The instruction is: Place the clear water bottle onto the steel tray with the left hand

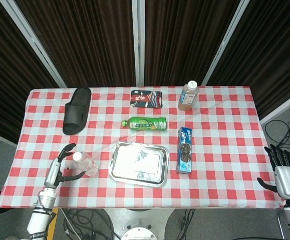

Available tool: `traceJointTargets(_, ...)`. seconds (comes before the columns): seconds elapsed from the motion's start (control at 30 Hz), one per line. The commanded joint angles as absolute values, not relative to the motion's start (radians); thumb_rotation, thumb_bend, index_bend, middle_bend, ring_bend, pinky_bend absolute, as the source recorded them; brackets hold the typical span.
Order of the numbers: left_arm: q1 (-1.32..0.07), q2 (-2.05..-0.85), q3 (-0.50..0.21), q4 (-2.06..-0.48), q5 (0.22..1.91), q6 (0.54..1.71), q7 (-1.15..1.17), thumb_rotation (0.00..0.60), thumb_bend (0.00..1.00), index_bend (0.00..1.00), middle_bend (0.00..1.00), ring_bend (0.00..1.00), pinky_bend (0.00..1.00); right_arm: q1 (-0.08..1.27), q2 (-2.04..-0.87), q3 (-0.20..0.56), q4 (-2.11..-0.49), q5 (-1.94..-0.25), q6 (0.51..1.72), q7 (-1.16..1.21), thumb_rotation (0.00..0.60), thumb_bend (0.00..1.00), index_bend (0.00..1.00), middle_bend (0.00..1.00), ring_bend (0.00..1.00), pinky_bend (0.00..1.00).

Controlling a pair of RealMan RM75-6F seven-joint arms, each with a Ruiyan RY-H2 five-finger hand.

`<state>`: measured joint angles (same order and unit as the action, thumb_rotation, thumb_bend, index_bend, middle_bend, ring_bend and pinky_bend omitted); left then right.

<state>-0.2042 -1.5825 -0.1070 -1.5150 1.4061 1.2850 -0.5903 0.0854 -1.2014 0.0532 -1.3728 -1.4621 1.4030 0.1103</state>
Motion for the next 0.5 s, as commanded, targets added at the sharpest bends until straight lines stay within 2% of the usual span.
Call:
traceJointTargets(0.03, -0.221, -1.597, -0.119, -1.512, 1.395, 1.266, -0.588, 0.600, 0.00, 0.19, 0.23, 0.16, 0.21, 0.085, -1.200, 0.054, -1.373, -1.462, 1.403, 0.112, 0.600, 0.11, 0.00, 0.00, 0.00, 0.00)
traceJointTargets(0.27, -0.222, -1.600, -0.099, -1.507, 1.420, 1.269, -0.611, 0.600, 0.00, 0.20, 0.26, 0.17, 0.21, 0.086, -1.198, 0.057, -1.373, -1.458, 1.401, 0.119, 0.600, 0.11, 0.00, 0.00, 0.00, 0.00)
traceJointTargets(0.37, -0.225, -1.609, -0.107, -1.502, 1.412, 1.271, -0.610, 0.600, 0.02, 0.28, 0.35, 0.23, 0.25, 0.085, -1.197, 0.056, -1.373, -1.458, 1.401, 0.122, 0.600, 0.11, 0.00, 0.00, 0.00, 0.00)
traceJointTargets(0.5, -0.226, -1.612, -0.113, -1.500, 1.397, 1.267, -0.611, 0.600, 0.10, 0.41, 0.45, 0.31, 0.33, 0.085, -1.197, 0.055, -1.373, -1.460, 1.400, 0.122, 0.600, 0.11, 0.00, 0.00, 0.00, 0.00)
